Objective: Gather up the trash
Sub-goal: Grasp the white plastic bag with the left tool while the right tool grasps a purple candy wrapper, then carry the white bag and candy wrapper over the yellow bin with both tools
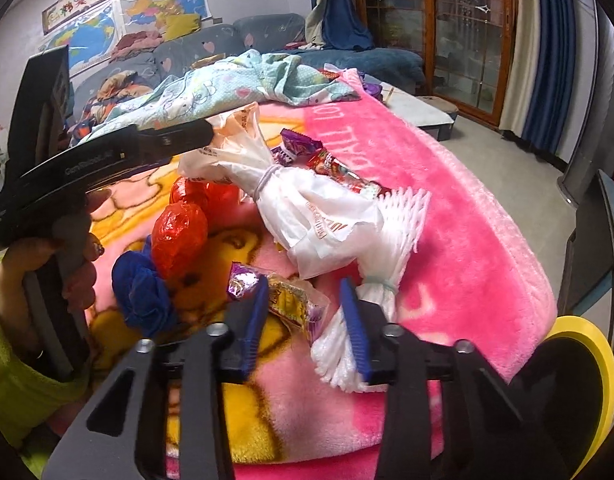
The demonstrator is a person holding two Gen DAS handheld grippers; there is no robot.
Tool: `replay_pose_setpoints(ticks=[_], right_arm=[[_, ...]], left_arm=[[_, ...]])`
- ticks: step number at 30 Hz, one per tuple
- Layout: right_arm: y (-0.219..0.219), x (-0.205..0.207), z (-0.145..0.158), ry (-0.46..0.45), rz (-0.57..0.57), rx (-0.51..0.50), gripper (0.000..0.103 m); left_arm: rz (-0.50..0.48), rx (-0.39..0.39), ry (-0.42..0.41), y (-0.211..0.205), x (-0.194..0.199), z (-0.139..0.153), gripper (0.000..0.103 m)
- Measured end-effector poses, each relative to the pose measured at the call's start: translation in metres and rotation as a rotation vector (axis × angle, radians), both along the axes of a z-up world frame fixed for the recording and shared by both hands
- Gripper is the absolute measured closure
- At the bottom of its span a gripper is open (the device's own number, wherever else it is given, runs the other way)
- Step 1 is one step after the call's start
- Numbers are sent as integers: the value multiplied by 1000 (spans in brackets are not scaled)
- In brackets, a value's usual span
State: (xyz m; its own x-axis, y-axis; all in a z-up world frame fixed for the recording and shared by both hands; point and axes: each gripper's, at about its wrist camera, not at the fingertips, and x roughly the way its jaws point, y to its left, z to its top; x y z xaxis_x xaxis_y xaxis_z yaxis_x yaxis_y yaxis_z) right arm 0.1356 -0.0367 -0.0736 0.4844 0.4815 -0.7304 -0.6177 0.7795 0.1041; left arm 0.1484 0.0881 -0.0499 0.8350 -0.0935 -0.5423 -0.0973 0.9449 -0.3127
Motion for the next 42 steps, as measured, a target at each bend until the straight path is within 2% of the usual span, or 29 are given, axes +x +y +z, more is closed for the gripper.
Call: replay_pose_setpoints(ticks=[3,4,11,17,23,32,42], right_arm=[[1,-2,-2,13,13,0,91],[1,-3,-3,18,16,4,91],[1,-14,0,34,37,28,91],[-1,-18,1,46,30,38,92],[-3,-20,1,56,16,46,92],[-5,-22,8,46,-2,66,93],[-14,-26,23,13,-25,91,93]], left_arm=[[-5,-4,10,-1,3,-3,34],[-7,-5,13,-1,4,-3,36],[-36,3,22,-8,5,-4,67],[-33,8,22,-11,2,-3,73],[-15,-5,-12,-6,-7,5,76],[8,-37,-59,4,-21,21,77],[28,-26,-102,9,-35,36,78]])
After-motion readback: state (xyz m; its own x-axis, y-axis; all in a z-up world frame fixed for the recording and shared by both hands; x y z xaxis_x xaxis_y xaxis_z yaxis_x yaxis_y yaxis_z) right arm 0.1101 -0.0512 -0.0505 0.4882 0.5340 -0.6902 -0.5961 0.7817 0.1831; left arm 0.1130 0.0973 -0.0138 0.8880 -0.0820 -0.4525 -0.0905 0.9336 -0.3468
